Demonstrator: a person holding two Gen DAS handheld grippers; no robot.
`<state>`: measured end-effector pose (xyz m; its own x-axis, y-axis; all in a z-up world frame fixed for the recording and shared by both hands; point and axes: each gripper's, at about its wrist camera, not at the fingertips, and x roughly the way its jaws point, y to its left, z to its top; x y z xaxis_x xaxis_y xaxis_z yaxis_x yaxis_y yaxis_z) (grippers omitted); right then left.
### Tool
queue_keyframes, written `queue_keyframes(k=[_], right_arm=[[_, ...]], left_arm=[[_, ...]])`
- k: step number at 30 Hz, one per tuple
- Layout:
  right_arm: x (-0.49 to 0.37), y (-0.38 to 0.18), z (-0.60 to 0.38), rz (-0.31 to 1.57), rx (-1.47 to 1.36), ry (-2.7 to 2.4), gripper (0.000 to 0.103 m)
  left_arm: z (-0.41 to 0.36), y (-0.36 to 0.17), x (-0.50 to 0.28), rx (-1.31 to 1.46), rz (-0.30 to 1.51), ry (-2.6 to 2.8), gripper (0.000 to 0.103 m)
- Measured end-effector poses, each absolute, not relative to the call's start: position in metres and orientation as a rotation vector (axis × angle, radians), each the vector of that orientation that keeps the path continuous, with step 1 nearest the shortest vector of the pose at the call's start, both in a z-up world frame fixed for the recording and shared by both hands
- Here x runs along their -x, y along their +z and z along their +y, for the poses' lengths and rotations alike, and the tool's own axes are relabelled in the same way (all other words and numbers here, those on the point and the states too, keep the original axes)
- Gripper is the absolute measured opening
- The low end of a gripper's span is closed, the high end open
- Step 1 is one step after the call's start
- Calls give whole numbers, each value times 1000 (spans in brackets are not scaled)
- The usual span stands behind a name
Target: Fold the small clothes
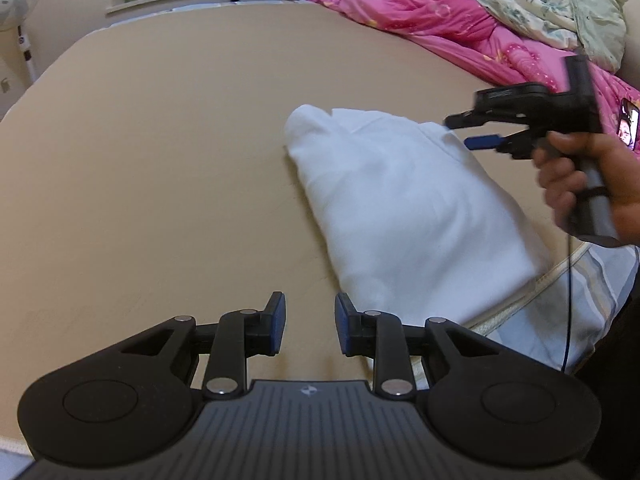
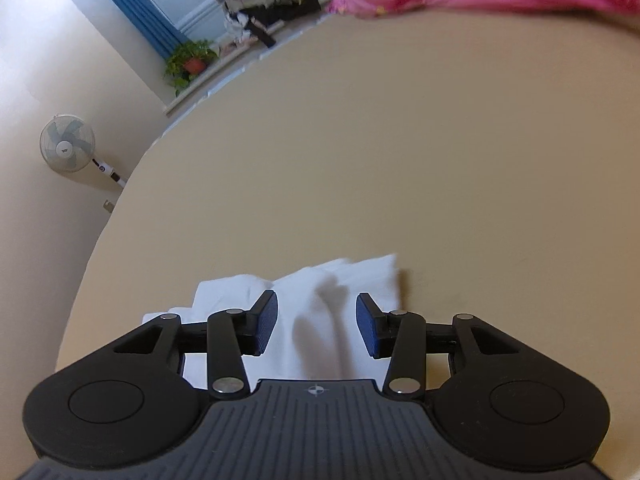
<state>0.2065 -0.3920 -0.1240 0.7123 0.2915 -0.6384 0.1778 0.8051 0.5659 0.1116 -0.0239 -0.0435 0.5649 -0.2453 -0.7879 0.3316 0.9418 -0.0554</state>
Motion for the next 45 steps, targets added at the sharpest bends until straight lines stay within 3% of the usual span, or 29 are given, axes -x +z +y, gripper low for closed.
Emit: queue_keyframes(k=[2, 4, 5, 9, 13, 16, 19, 21, 23, 27, 34, 35, 37, 38, 39, 42, 45], right_arm=[[-219, -135, -381, 838, -648, 60, 45], [-223, -137, -374, 842, -635, 39, 24], [-220, -131, -372, 818, -628, 32, 6], [-201, -108, -377, 674, -608, -30, 6], [-199, -127, -397, 756, -632, -164, 6], [-196, -133, -406, 800, -671, -161, 18], [-185, -119, -410, 754, -642, -131, 39], [-176, -114, -411, 757, -652, -60, 61], [-174, -119, -411, 818, -682, 19, 71], [-170, -134, -412, 956, -658, 92, 72], [-178, -157, -405, 1005, -707, 97, 75], [-178, -159, -406, 998, -700, 102, 74], [-181, -162, -399, 978, -686, 128, 53], [-181, -160, -394, 974, -712, 144, 45], [-182, -160, -392, 966, -731, 120, 38], [-182, -147, -382, 920, -760, 107, 29], [-187, -124, -354, 813, -741, 198, 27]], left_arm=[[-22, -42, -111, -97, 909, -336, 31], [-24, -41, -112, -94, 904, -333, 32], [-25, -40, -114, -86, 901, -333, 32], [-39, -34, -130, -15, 882, -365, 32], [-68, -33, -147, -7, 846, -413, 32], [-85, -57, -162, -45, 931, -441, 40], [-91, -92, -170, -194, 1132, -410, 51], [-85, -89, -166, -204, 1109, -435, 58], [-74, -79, -173, -124, 1105, -446, 58], [-54, -61, -207, 92, 1037, -407, 67], [-40, -108, -273, 490, 1176, -388, 68], [-42, -116, -275, 510, 1183, -386, 68], [-42, -119, -274, 518, 1150, -376, 58], [-43, -117, -272, 506, 1137, -386, 42], [-41, -113, -272, 493, 1122, -406, 35], [-36, -81, -264, 375, 1030, -419, 32], [-10, -36, -260, 315, 925, -397, 33]])
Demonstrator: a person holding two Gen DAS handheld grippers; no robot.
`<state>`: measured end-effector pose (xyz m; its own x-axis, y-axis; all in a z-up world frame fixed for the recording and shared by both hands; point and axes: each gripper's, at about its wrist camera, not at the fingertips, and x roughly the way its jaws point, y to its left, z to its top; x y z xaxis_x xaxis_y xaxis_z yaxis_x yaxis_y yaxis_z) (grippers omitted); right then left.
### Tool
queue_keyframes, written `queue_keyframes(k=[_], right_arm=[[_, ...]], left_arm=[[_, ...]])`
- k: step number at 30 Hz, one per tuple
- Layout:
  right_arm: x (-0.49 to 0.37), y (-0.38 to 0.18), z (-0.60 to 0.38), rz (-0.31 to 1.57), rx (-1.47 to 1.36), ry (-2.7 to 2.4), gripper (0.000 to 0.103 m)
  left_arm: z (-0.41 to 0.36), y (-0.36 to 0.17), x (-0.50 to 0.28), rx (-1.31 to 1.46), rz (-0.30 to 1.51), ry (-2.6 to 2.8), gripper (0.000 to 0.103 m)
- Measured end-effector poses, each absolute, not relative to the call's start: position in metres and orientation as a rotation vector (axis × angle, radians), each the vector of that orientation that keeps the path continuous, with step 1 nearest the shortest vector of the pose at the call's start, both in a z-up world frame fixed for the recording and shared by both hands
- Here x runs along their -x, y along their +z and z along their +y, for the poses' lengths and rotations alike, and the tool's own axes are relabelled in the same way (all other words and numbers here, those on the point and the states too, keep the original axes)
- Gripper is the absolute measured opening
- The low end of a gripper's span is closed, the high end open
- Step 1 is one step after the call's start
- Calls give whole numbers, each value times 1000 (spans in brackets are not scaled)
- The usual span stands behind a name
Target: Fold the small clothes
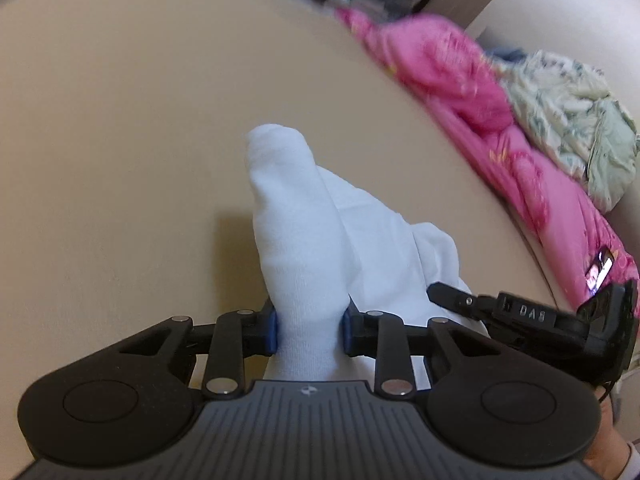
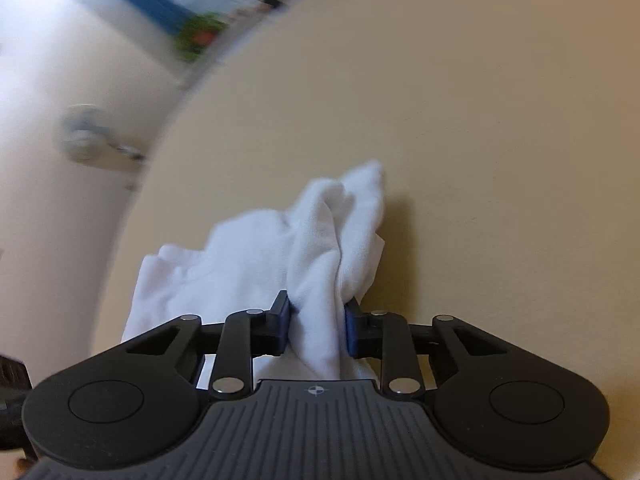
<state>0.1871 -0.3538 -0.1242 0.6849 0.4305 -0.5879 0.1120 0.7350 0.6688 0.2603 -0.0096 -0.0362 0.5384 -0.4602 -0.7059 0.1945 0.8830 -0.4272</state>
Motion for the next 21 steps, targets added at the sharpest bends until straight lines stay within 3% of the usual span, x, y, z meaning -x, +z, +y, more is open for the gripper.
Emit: queue_keyframes(k=[2, 5, 8, 12, 17, 19, 20, 21], right_arm=[[-192, -109, -331, 737, -734, 252, 27], [-205, -88, -303, 637, -731, 320, 35], [-217, -83, -290, 648, -642, 208, 63], [-218, -95, -296, 725, -697, 191, 59], [-214, -111, -273, 874, -552, 257, 58], [-212, -124, -270, 948, -529, 226, 40], [-211, -128, -269, 957, -552, 237, 21], [-207, -128, -271, 951, -578, 256, 8]], left_arm=[[18, -15, -268, 326, 896, -387, 39], [63, 6, -282, 303, 858, -302, 66], [106, 10, -276, 258, 869, -195, 66], [124, 5, -233, 229, 878, -226, 66], [109, -45, -208, 279, 935, -268, 65], [97, -68, -212, 273, 1021, -267, 56], [90, -75, -214, 257, 1043, -287, 53], [84, -80, -218, 234, 1058, -302, 41]])
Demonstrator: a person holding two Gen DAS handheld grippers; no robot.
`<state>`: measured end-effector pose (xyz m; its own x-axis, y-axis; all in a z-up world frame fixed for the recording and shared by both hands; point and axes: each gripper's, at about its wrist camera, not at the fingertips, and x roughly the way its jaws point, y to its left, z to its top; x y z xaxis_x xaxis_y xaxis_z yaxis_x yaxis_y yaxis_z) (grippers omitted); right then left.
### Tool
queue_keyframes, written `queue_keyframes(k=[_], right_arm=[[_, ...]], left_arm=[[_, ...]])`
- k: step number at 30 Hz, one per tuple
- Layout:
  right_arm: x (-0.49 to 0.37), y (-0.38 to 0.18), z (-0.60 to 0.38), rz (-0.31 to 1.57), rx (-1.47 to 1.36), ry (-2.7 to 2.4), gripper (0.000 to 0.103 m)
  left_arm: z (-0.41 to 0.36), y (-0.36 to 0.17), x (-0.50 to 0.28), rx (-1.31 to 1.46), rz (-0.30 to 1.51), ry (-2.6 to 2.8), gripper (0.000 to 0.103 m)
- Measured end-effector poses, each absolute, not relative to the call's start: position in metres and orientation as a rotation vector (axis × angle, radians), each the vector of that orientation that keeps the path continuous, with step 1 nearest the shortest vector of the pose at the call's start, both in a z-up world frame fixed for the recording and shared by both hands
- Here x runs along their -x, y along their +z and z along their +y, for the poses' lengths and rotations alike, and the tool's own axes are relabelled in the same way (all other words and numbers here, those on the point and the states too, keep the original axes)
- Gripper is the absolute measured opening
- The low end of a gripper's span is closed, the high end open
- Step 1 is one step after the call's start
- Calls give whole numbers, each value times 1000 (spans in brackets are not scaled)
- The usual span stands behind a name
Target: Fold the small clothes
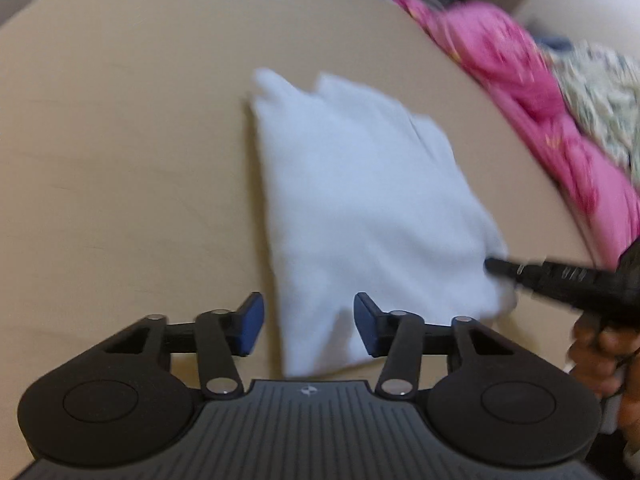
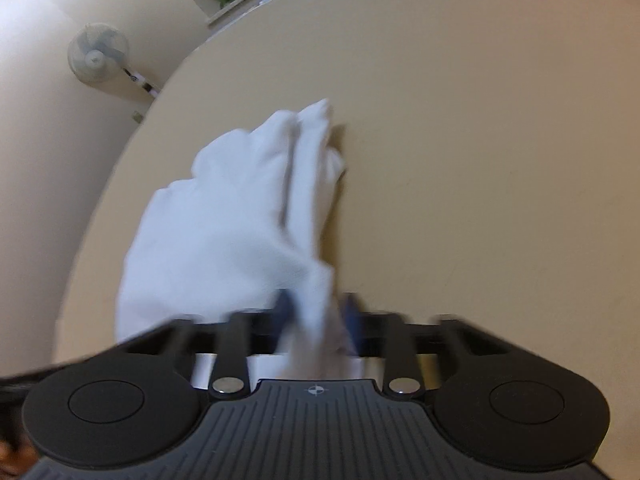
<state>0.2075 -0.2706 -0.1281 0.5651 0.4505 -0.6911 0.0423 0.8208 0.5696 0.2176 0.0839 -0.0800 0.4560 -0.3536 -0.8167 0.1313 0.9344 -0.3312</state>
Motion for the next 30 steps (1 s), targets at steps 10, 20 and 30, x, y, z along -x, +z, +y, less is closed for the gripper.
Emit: queue_keyframes(k=[10, 20, 30], right_arm=[[-180, -113, -271, 947, -501, 227, 4], [-170, -116, -238, 942, -266, 173, 19], [-98, -62, -264, 751, -287, -34, 48]], left_arm=[[81, -68, -204, 36, 1024, -337, 9], [77, -84, -192, -46, 1038, -282, 18], [79, -5, -100, -161, 728, -68, 88]])
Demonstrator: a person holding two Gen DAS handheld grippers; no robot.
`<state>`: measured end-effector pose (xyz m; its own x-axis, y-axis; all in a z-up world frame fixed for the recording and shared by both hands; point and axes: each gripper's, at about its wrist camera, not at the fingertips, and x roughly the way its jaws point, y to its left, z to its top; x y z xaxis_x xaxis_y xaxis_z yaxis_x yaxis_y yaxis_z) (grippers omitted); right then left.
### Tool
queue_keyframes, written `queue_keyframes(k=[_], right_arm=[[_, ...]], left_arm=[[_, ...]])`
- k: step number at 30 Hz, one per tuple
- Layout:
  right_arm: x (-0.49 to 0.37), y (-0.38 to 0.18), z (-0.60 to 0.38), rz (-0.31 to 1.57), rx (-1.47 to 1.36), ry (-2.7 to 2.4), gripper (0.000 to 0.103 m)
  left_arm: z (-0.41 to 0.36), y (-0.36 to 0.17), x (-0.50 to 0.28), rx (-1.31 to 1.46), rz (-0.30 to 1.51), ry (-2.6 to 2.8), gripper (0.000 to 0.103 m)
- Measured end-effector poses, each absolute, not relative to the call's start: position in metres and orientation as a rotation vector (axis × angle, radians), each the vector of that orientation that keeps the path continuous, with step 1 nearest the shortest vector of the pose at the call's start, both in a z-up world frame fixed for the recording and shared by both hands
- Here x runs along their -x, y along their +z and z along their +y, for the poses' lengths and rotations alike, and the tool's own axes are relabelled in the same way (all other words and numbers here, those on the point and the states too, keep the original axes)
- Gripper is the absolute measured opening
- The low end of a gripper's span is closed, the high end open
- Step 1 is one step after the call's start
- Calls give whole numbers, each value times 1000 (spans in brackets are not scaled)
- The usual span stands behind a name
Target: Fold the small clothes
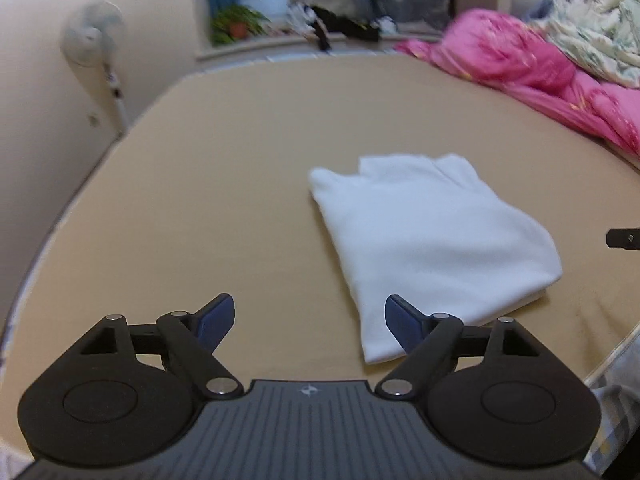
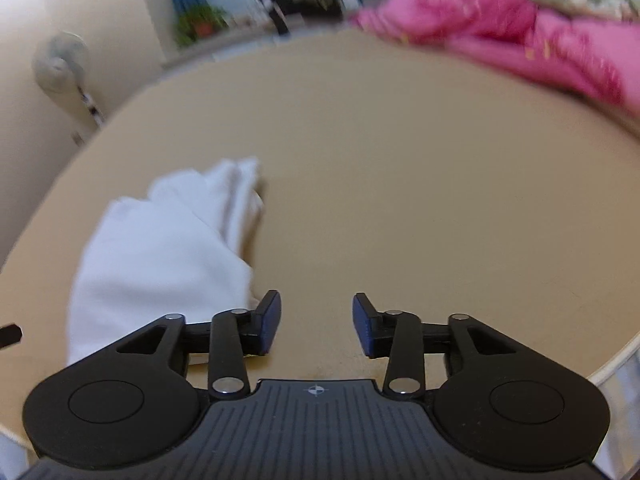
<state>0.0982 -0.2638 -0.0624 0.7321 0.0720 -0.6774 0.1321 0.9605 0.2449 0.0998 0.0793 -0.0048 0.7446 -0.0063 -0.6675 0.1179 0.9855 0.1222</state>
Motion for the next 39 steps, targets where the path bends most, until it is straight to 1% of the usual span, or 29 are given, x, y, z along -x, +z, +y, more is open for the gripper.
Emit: queue_keyframes(k=[1, 2, 3, 4, 6, 9, 10, 12, 15, 18, 19, 23, 30, 39], right_arm=[[-87, -56, -261, 723, -272, -20, 51], [-79, -47, -257, 700, -261, -9, 54], [-70, -42, -252, 677, -250, 2, 59], [-60, -38, -246, 652, -240, 11, 62], [-33, -27, -236, 598, -214, 27, 79], [-2, -6, -223, 525, -163, 65, 91], [3, -4, -216, 503, -144, 76, 93], [19, 4, -207, 466, -105, 97, 100], [33, 5, -202, 464, -97, 81, 102], [33, 0, -204, 531, -134, 54, 102], [31, -1, -205, 547, -144, 40, 102], [21, -7, -206, 599, -180, 15, 102], [2, -20, -200, 624, -188, 9, 102], [-9, -28, -201, 657, -195, 15, 102]], left_arm=[[80, 3, -88, -153, 715, -58, 89], [78, 9, -74, -146, 698, -48, 92], [74, 17, -58, -139, 679, -35, 99], [72, 22, -45, -138, 664, -27, 103], [61, 34, -21, -153, 633, -15, 103], [44, 47, 13, -193, 611, -23, 103], [40, 49, 21, -201, 599, -23, 103], [29, 49, 32, -212, 565, -23, 103], [30, 35, 38, -168, 578, 4, 103], [31, 10, 19, -154, 696, 50, 103], [29, 8, 16, -165, 706, 68, 102], [24, 12, 15, -143, 673, 37, 102], [10, 1, -3, -153, 656, 26, 102], [7, -12, -29, -73, 716, 19, 102]])
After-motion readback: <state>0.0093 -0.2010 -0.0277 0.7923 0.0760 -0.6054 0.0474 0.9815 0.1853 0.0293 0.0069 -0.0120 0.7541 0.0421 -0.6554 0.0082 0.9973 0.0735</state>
